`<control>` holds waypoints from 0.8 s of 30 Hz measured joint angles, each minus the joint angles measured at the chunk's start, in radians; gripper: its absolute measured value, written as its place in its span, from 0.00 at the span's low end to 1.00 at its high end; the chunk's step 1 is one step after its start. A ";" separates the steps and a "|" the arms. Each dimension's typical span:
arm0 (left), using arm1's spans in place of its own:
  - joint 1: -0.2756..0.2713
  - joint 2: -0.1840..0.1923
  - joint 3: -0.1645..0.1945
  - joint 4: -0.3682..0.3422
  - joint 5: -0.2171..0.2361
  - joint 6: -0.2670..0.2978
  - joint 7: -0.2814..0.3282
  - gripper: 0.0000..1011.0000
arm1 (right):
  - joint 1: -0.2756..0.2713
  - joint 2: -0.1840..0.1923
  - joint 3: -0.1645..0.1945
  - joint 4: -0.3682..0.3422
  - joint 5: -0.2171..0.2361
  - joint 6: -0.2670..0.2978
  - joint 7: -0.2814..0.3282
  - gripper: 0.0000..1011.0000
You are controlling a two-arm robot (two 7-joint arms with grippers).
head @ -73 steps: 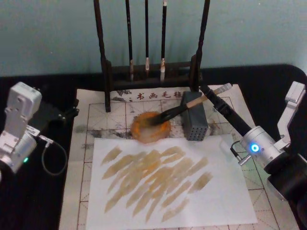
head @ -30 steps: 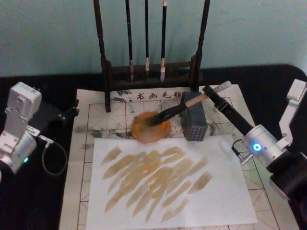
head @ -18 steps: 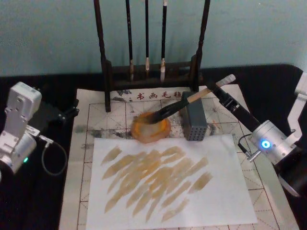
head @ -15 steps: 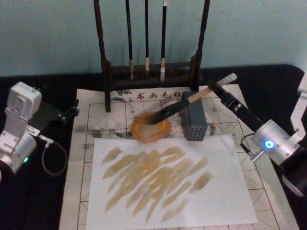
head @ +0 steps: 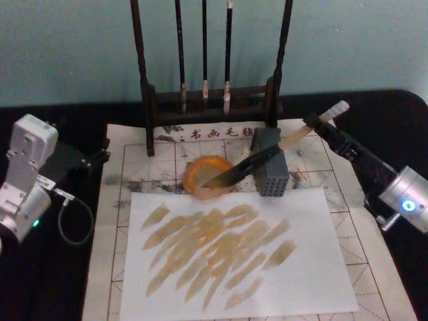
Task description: Pick up the brush from the inkstone, write on the paper, then place the brush back to its original position.
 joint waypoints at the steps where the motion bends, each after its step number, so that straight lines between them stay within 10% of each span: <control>1: 0.000 0.000 0.000 0.000 0.000 0.000 0.000 0.99 | -0.008 0.016 0.001 -0.016 0.001 -0.001 -0.003 0.18; 24: 0.000 0.000 0.000 0.000 0.000 0.000 0.000 0.99 | -0.087 0.262 -0.022 -0.180 -0.016 0.035 0.015 0.18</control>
